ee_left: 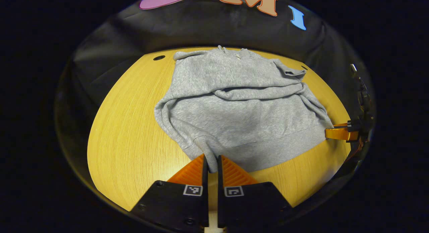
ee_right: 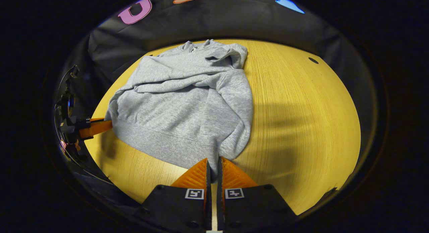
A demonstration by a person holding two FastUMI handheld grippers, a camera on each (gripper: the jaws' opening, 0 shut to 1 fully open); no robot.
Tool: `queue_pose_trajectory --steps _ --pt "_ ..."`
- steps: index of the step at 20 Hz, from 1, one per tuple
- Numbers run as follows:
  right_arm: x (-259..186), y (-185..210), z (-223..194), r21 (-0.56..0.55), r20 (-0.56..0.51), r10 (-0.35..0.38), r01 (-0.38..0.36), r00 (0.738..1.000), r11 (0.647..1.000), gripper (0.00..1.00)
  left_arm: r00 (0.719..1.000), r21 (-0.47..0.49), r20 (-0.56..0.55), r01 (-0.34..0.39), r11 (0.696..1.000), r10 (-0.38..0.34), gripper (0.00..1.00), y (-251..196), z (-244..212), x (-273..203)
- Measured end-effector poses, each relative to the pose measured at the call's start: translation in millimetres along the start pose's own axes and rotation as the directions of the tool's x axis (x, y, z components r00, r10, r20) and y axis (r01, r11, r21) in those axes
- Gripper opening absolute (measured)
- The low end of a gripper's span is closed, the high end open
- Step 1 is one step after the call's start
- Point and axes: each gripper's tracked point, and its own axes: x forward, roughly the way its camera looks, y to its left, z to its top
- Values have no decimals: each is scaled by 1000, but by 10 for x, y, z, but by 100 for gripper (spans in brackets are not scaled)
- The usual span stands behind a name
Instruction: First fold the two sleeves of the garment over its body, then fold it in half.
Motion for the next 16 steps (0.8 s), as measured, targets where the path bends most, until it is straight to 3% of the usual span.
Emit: queue_pose_trajectory --steps 1,5,11,16 --pt "-2 13 2 8 -2 4 -4 1000 1000 8 1000 -8 3 -7 1000 7 1 2 -7 28" --pt "-26 45 32 45 28 13 -14 1000 999 8 1000 -62 8 -2 998 2 0 -5 9 25" --pt "-167 138 305 129 97 69 -82 993 988 8 997 -293 53 77 953 -64 0 -54 319 -75" --pt "-279 212 702 168 184 109 -141 977 976 8 985 -299 152 124 946 -82 0 -63 727 -162"
